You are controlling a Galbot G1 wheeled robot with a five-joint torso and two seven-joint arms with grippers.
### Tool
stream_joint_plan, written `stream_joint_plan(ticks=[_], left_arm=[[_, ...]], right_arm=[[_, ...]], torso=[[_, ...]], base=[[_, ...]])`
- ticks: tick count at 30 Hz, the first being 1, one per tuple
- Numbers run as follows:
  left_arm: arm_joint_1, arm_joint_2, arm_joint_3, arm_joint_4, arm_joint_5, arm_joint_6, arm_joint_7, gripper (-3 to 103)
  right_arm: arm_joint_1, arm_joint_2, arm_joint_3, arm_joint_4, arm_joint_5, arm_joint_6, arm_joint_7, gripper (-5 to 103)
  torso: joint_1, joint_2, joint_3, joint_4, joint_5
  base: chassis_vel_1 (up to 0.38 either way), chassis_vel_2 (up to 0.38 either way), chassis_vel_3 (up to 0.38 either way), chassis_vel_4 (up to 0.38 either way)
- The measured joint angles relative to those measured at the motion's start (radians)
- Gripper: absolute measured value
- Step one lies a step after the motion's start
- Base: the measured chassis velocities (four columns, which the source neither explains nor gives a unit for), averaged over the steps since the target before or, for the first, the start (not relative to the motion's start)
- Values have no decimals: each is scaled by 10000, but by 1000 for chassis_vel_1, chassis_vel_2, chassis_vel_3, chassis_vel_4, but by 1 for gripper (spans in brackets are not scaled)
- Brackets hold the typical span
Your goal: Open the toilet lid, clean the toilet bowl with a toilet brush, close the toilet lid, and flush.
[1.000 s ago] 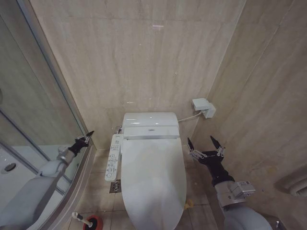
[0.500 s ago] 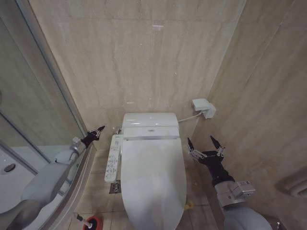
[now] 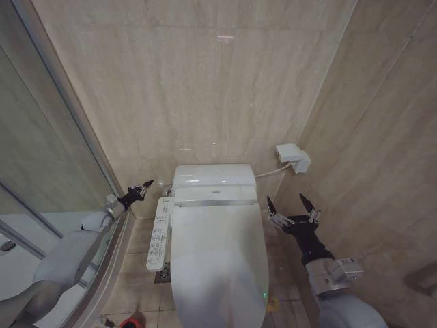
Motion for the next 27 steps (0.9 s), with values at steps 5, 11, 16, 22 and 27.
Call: stream_joint_plan(ticks=[5, 11, 16, 22, 27], left_arm=[[-102, -145, 56, 215, 47, -144, 426, 0], [-261, -266, 96, 551, 92, -256, 825, 0], [-311, -359, 152, 867, 222, -336, 1158, 0], [-682, -473, 218, 1653, 487, -571, 2006, 0], [-931, -582, 280, 2114, 580, -650, 2415, 0]], right_arm=[[0, 0, 0, 0, 0, 0, 0, 100], [-1, 0, 0, 0, 0, 0, 0, 100], [0, 0, 0, 0, 0, 0, 0, 100], [-1, 0, 0, 0, 0, 0, 0, 100], [0, 0, 0, 0, 0, 0, 0, 100]], torso=[[0, 0, 0, 0, -1], [1, 0, 1, -3, 1], [1, 0, 1, 0, 0], [1, 0, 1, 0, 0], [1, -1, 1, 0, 1]], base=[[0, 0, 0, 0], [0, 0, 0, 0], [0, 0, 0, 0], [0, 0, 0, 0], [0, 0, 0, 0]])
